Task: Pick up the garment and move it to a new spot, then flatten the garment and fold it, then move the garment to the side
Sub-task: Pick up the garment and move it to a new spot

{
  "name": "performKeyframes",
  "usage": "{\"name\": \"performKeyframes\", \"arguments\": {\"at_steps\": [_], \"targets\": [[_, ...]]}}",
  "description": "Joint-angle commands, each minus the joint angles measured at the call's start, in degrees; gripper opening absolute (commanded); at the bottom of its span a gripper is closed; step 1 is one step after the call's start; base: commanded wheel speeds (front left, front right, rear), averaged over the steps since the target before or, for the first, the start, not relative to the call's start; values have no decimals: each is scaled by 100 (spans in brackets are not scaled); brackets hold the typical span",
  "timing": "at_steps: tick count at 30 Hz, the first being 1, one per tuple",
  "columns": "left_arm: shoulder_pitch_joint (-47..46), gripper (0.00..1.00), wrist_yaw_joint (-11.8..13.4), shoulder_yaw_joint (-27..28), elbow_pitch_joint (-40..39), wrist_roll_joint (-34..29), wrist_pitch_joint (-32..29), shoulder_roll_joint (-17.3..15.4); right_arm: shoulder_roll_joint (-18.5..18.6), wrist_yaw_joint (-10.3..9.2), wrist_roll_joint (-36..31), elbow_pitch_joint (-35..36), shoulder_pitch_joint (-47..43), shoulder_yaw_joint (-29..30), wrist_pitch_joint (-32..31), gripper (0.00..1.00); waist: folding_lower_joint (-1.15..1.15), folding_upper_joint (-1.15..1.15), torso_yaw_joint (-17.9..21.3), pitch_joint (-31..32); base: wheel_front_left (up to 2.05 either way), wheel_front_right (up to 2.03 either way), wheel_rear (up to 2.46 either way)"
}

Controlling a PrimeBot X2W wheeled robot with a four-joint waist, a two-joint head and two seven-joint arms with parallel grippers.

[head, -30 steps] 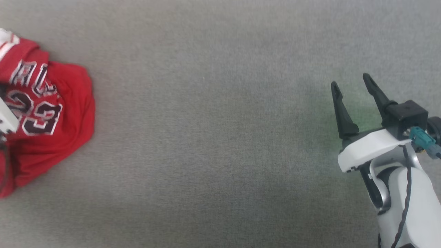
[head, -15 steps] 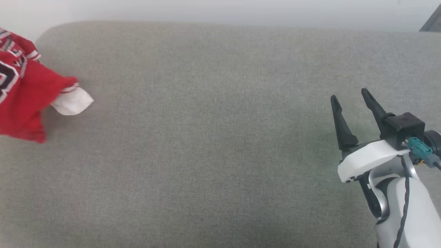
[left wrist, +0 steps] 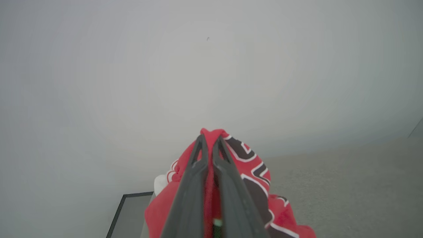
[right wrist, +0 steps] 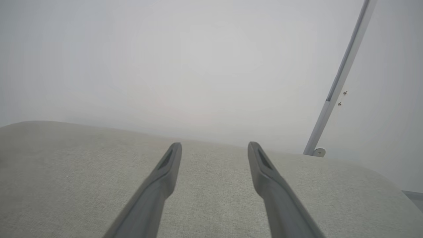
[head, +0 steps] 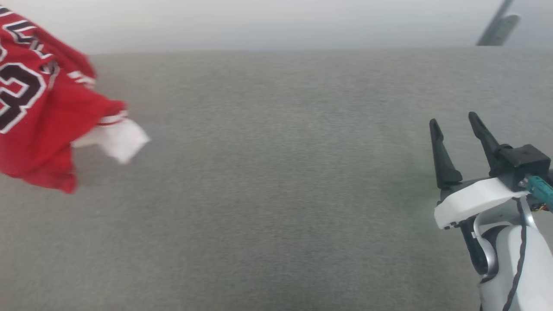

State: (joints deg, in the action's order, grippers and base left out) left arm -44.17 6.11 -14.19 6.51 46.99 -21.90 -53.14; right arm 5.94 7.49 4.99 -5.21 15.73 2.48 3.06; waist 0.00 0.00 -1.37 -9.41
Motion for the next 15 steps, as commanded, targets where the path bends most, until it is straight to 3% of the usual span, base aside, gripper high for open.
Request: {"name": "performKeyframes", "arguments": {"at_steps": [1,6,15], "targets": [[159,0,151,50,-377,82,-116,-52,8,0,2,51,6,49,57,100,0,0,250,-9,0,0,0],[402,0,504,7,-1435,100,-441,-110,-12,0,-15,107,88,150,88,100,0,0,753,-153,0,0,0],[121,0,754,-434,-2426,-102,-945,103,-139,0,-14,63,165,403,272,100,0,0,1544,-442,0,0,0]]}}
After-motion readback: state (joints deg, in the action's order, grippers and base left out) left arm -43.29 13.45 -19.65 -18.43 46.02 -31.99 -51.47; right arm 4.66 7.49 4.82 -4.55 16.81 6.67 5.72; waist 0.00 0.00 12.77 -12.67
